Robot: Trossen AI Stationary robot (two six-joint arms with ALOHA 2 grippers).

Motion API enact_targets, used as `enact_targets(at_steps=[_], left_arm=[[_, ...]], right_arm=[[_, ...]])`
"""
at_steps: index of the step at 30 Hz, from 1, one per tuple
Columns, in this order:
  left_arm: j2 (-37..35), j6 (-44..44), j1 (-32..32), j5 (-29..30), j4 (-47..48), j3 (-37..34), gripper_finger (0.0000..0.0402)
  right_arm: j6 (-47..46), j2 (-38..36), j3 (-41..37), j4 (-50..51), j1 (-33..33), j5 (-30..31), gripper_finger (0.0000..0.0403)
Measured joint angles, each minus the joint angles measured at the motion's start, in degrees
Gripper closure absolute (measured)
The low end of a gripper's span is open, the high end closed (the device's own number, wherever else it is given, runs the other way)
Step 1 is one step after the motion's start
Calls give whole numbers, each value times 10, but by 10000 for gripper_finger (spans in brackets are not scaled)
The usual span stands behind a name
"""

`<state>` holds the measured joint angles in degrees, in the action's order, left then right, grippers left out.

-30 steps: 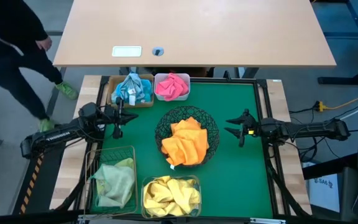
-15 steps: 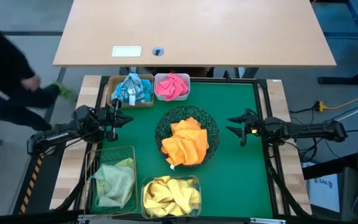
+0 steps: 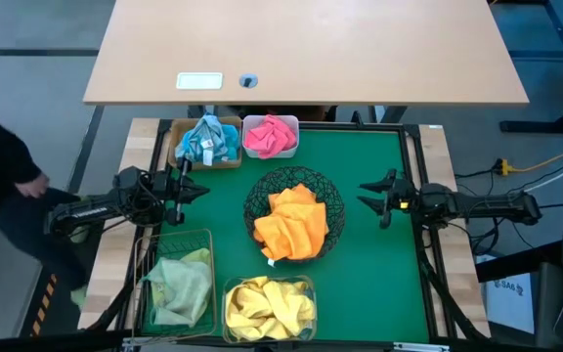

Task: Sort microfiber towel by color & place in baskets
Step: Return to Home Position

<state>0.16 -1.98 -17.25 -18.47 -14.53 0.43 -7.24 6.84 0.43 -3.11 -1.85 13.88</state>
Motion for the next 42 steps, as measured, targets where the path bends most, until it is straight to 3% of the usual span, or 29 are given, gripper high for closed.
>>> enact_targets(at_steps=[23,35,42], left_arm=[[0,-2,0,0,0,0,399],[1,-47,0,35,114,0,399],[3,-49,0,102,123,0,399]], right_arm=[[0,-67,0,0,0,0,217],[0,-67,0,0,0,0,217],[1,-67,0,0,0,0,217]])
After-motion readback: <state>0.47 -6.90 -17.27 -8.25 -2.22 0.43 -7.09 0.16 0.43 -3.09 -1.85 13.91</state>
